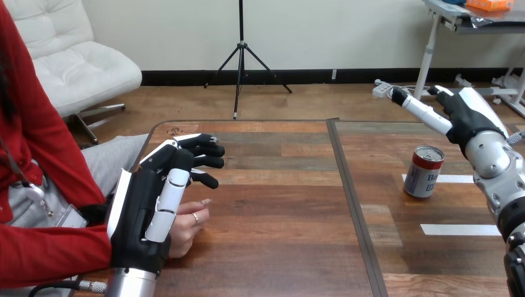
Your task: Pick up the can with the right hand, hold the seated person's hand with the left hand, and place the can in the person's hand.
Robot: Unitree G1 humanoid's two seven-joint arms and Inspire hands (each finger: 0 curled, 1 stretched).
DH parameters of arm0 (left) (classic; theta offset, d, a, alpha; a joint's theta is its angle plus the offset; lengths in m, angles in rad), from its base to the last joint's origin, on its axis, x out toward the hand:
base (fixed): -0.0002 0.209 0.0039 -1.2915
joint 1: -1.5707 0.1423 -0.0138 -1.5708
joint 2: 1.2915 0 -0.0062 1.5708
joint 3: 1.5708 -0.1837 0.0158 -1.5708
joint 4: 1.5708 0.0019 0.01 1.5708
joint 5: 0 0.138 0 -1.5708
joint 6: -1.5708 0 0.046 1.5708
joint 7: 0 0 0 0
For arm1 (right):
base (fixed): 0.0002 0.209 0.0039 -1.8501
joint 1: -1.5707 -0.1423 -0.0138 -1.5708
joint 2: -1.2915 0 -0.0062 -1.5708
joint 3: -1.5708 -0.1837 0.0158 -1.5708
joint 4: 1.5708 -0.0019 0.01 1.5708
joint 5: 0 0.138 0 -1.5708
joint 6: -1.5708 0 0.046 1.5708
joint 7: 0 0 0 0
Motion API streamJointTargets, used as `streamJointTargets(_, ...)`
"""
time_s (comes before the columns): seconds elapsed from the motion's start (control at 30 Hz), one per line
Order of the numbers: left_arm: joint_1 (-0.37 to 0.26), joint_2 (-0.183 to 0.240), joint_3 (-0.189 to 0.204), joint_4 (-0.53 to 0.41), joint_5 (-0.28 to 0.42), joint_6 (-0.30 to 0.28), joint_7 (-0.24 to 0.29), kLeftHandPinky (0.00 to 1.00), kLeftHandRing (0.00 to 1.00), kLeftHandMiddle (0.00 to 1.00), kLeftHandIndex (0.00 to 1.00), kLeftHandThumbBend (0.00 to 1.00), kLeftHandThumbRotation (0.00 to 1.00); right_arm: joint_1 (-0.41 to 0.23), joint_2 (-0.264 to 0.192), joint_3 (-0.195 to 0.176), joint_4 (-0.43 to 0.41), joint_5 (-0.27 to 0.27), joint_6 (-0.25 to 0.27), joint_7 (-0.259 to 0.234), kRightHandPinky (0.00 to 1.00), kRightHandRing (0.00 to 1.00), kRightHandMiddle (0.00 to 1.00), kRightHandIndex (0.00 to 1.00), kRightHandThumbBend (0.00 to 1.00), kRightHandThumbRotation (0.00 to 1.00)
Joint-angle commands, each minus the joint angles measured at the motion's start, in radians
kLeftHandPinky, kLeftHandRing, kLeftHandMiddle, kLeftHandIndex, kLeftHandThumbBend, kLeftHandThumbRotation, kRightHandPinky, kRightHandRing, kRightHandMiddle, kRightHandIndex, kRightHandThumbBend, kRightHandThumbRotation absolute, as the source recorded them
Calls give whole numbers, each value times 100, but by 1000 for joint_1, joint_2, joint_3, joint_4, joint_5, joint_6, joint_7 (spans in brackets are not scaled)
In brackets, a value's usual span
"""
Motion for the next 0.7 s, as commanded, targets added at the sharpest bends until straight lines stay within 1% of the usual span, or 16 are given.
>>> streamJointTargets(0.0, -63, -2, 3, 2, -7, -12, -3, 47, 60, 62, 62, 57, 86, -78, -13, 3, -14, 5, 22, 2, 88, 99, 99, 99, 99, 82)
streamJointTargets(0.03, -64, -2, 3, 4, -6, -13, -3, 47, 59, 62, 62, 57, 86, -77, -11, 1, -14, 8, 29, 2, 88, 99, 99, 100, 100, 78)
streamJointTargets(0.07, -64, -2, 4, 5, -5, -15, -3, 47, 59, 62, 62, 57, 86, -77, -10, -1, -14, 10, 34, 2, 88, 99, 99, 100, 100, 77)
streamJointTargets(0.2, -64, 0, 4, 1, -5, -14, -4, 47, 59, 62, 62, 55, 85, -69, -8, 11, -15, 0, 38, 3, 88, 100, 100, 100, 100, 73)
streamJointTargets(0.27, -65, 1, 5, 3, -7, -18, -7, 47, 58, 61, 62, 52, 84, -66, -7, 12, -15, 0, 42, 4, 89, 100, 100, 100, 100, 71)
streamJointTargets(0.3, -65, 1, 6, 3, -5, -17, -5, 47, 58, 61, 62, 52, 84, -64, -6, 8, -16, 4, 42, 5, 89, 100, 100, 100, 100, 70)
streamJointTargets(0.37, -65, 1, 7, 4, -3, -15, -3, 46, 58, 61, 62, 52, 83, -61, -4, 4, -16, 10, 43, 6, 89, 100, 100, 100, 100, 68)
streamJointTargets(0.47, -66, 3, 7, 6, -7, -20, -7, 46, 58, 61, 62, 51, 83, -51, -4, 10, -15, 4, 36, -5, 88, 99, 100, 100, 100, 67)
streamJointTargets(0.57, -67, 3, 9, 7, -5, -20, -6, 46, 57, 61, 62, 49, 82, -41, -4, 6, -17, 8, 19, -13, 85, 98, 100, 99, 100, 65)
streamJointTargets(0.67, -67, 7, 9, 9, -2, -26, -7, 46, 57, 61, 62, 48, 82, -36, -1, 11, -11, 1, 33, -26, 82, 96, 98, 98, 100, 64)
